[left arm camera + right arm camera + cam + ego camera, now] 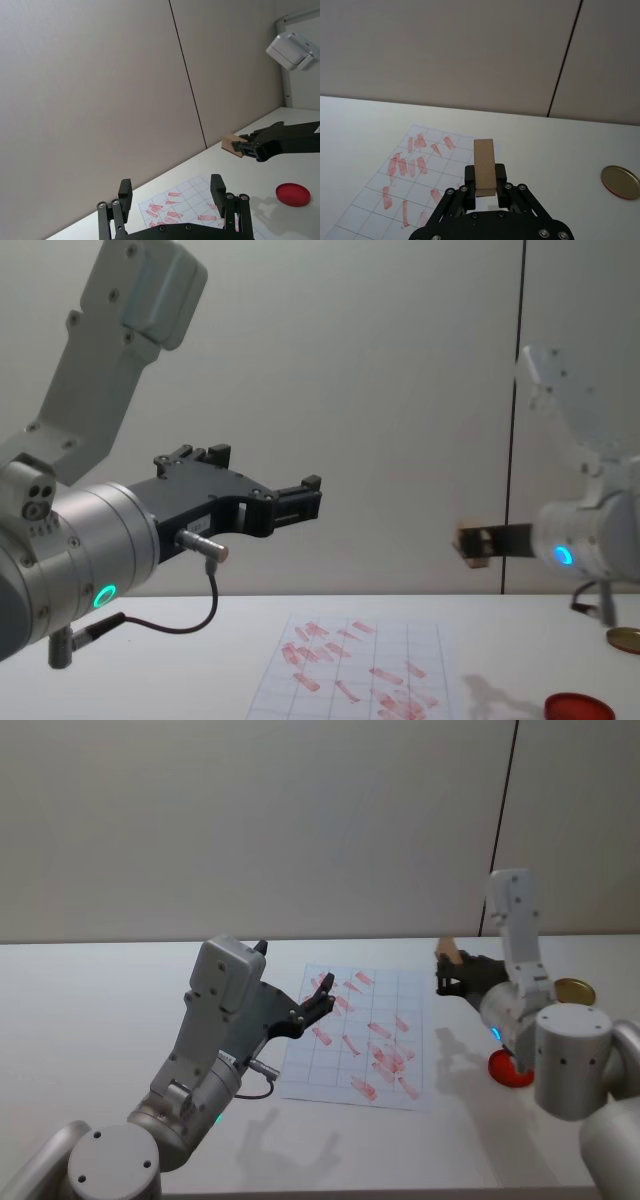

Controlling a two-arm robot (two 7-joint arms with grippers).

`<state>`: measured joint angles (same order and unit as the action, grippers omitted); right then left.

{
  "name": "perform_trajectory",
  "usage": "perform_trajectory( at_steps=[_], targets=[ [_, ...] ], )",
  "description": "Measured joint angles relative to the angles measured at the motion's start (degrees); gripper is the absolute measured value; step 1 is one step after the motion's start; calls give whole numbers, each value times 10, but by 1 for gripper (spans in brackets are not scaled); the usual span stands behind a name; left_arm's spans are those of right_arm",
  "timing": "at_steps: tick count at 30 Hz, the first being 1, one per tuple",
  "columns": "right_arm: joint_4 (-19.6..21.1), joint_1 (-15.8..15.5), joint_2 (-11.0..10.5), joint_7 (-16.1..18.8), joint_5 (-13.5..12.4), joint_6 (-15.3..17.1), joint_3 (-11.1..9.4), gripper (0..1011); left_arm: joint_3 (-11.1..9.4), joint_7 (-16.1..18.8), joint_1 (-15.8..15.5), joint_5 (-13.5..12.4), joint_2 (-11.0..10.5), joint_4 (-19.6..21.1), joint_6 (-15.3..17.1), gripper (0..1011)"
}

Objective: Use the one hand to pick up the stamp and affix it onto the A4 paper.

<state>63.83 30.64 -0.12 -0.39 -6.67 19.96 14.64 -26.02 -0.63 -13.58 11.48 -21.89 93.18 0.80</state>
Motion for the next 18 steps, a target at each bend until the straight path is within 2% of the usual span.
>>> perform_trajectory(
  at_steps=[8,18],
  targets=[
    [38,-29,-16,-27,-6,33,-15,216,0,0,0,0,0,0,0,993],
    [52,-55,-30,-50,-11,63,-29,216,0,0,0,0,0,0,0,993]
  ],
)
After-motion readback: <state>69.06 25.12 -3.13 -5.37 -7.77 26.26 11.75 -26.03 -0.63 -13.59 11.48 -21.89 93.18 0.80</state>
